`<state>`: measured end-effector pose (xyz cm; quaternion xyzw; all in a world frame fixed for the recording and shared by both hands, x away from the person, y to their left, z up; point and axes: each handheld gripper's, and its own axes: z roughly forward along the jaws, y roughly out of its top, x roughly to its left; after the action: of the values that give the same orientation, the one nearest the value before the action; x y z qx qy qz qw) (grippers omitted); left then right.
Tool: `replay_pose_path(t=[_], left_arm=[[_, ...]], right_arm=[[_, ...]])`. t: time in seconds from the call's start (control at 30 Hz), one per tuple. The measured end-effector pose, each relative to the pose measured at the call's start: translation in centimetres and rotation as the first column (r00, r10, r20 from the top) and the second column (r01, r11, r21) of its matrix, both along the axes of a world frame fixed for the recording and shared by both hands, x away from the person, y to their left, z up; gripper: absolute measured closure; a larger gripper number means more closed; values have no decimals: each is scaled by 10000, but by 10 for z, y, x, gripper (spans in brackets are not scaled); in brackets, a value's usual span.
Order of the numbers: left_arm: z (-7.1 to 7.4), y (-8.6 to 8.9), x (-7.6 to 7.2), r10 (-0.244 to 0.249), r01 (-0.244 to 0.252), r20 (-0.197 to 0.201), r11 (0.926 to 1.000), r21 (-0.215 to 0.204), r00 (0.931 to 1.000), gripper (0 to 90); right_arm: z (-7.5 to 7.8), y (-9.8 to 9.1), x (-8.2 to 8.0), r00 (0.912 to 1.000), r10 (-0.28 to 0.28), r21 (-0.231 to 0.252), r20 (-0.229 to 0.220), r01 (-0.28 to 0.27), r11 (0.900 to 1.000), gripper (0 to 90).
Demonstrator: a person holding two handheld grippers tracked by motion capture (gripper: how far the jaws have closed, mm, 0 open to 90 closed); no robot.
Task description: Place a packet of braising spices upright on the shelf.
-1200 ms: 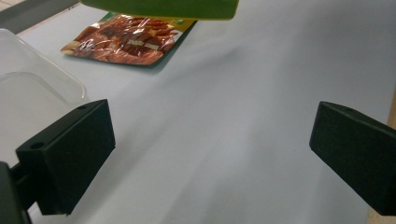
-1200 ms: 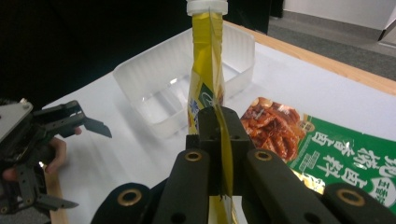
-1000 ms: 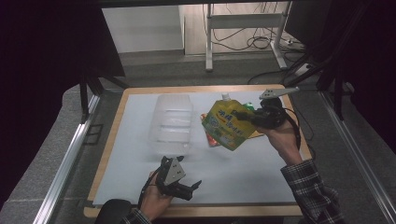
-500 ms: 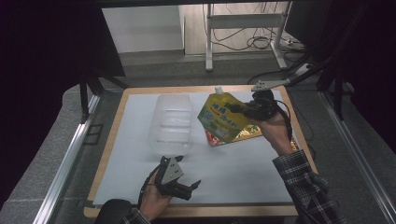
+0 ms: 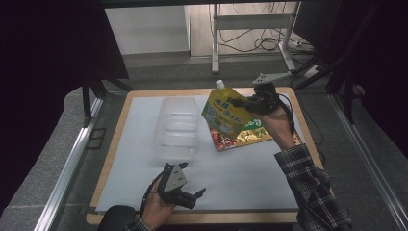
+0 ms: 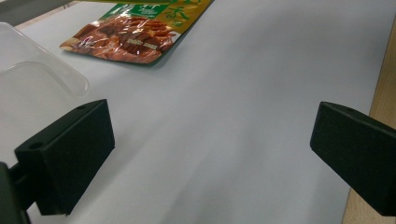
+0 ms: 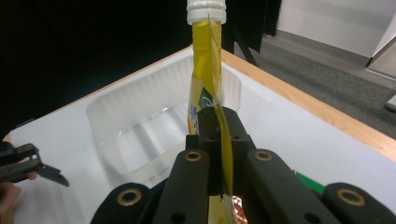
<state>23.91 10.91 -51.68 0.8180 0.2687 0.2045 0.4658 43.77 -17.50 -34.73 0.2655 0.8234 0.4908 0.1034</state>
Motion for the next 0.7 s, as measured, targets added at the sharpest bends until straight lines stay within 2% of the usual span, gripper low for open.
replay_pose_path(t=[0.53, 0.7], left_arm=[[1, 5, -1, 29, -29, -15, 10000, -15, 10000, 0], [1, 4, -1, 16, -16, -25, 10000, -20, 10000, 0]], right_arm=[[4, 26, 27, 9998, 140, -84, 114, -139, 9999, 887], [3, 31, 35, 9999, 124, 42, 88, -125, 9999, 887]])
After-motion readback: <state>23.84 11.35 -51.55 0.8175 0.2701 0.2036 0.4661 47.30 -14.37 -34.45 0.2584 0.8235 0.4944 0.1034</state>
